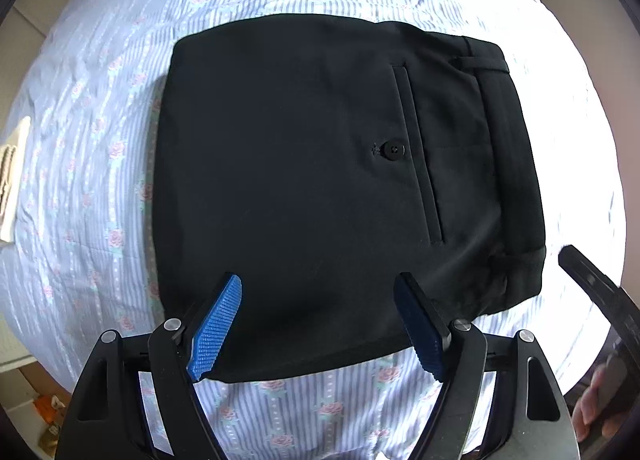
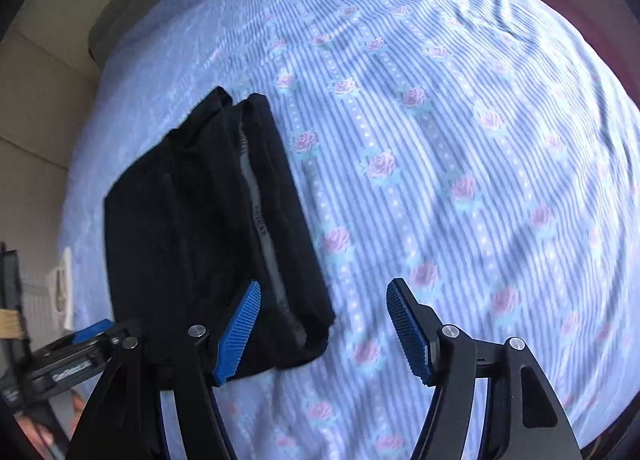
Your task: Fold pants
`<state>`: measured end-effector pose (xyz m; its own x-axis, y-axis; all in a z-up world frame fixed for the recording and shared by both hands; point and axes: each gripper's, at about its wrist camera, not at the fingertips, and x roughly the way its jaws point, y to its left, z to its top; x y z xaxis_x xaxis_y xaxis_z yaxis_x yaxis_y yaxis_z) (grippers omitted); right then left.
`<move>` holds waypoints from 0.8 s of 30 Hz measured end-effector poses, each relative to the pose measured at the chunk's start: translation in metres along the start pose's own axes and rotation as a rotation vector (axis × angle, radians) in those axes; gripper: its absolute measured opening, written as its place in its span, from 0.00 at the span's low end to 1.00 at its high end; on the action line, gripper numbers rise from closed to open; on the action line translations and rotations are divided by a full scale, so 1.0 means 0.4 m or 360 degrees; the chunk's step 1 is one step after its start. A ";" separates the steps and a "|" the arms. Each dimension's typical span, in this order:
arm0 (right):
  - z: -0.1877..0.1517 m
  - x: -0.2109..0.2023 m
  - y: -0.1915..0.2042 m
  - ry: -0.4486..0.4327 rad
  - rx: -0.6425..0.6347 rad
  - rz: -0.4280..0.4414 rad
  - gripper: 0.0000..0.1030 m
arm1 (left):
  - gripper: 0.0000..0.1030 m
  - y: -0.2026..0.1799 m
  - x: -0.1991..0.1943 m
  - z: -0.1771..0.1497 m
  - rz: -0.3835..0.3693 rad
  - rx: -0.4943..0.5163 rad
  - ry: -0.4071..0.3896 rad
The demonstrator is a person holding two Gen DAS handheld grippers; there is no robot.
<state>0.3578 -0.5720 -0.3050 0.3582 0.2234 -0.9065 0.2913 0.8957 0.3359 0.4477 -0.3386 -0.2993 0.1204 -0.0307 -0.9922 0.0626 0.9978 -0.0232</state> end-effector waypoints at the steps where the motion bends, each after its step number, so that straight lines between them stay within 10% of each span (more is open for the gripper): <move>1: -0.018 -0.010 -0.001 -0.0014 0.0014 0.0037 0.73 | 0.77 -0.009 -0.006 -0.009 0.0005 0.0017 -0.0010; 13: -0.163 0.150 -0.012 -0.0054 0.0474 0.0519 0.80 | 0.79 -0.066 0.019 -0.112 0.0102 0.0301 -0.0123; 24: -0.124 0.214 0.000 -0.0322 0.0491 0.0620 0.89 | 0.82 -0.085 0.090 -0.114 0.0073 0.0317 -0.0187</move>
<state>0.3444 -0.5336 -0.3953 0.6467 0.4109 -0.6426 0.3391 0.5997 0.7248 0.4046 -0.3709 -0.3398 0.2415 -0.0037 -0.9704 0.2474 0.9672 0.0579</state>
